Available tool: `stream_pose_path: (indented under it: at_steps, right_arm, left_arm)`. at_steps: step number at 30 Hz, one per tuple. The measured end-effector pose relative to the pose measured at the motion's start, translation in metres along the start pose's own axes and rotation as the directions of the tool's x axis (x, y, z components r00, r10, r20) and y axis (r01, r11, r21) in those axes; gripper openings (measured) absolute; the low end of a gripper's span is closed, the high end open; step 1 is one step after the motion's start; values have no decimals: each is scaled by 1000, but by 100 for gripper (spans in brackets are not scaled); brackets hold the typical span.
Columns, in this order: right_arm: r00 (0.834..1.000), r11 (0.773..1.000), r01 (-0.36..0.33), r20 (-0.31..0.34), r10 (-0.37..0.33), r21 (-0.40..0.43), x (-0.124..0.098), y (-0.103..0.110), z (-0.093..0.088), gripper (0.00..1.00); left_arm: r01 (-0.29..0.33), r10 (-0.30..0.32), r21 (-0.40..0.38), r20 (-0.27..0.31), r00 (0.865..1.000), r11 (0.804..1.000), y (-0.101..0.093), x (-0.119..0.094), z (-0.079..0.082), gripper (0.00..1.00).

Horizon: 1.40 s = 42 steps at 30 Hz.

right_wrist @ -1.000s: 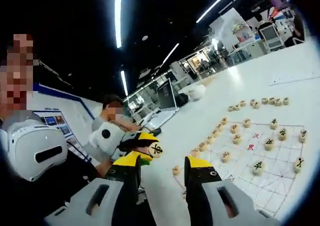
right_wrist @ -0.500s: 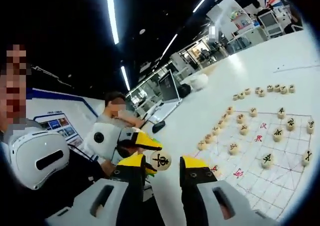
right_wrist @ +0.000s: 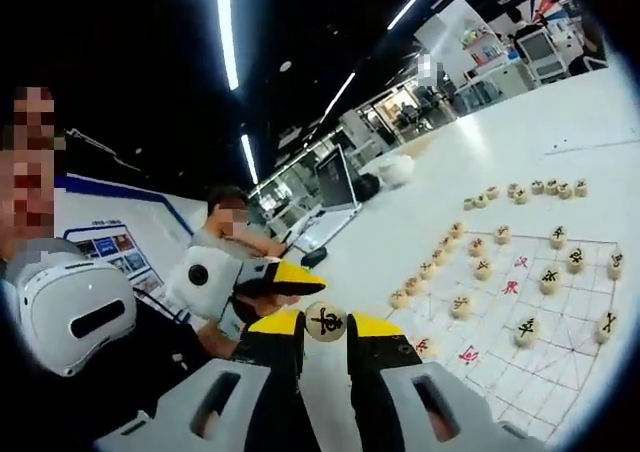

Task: Pick up the chess pieces one by one and place each piece onto its starting position on the chessboard, setting the pieces on their correct points until all the chess pieces are arranged in the starting layout

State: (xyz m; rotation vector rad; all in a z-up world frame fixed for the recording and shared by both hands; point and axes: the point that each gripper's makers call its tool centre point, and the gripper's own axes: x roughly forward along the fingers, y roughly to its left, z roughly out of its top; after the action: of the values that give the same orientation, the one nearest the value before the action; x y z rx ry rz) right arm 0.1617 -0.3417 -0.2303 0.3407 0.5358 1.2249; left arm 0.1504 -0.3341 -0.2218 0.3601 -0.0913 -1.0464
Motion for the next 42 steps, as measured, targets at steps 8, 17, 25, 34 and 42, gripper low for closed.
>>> stream_pose_path:
  at_steps: [8,17,25,34,42]
  right_arm:
    - [974,874,155,-77,-213,-461,-34,-25,-7,19]
    - [904,701,166,-177,-389,-694,-84,-47,-28,19]
    - [848,673,170,-241,-472,-719,-120,-60,-51,19]
    - [811,695,153,-312,-494,-703,-131,-72,-78,19]
    - [776,717,109,-392,-494,-688,-127,-88,-104,19]
  left_arm:
    - [47,-61,-229,-56,997,972,7,-17,-21,39]
    - [14,-56,-272,-147,988,962,15,-40,-48,40]
    - [1,-62,-280,-209,976,960,10,-57,-60,39]
    - [-13,-56,-271,-245,968,963,5,-67,-66,42]
    - [-37,-36,-270,-259,965,962,2,-72,-69,44]
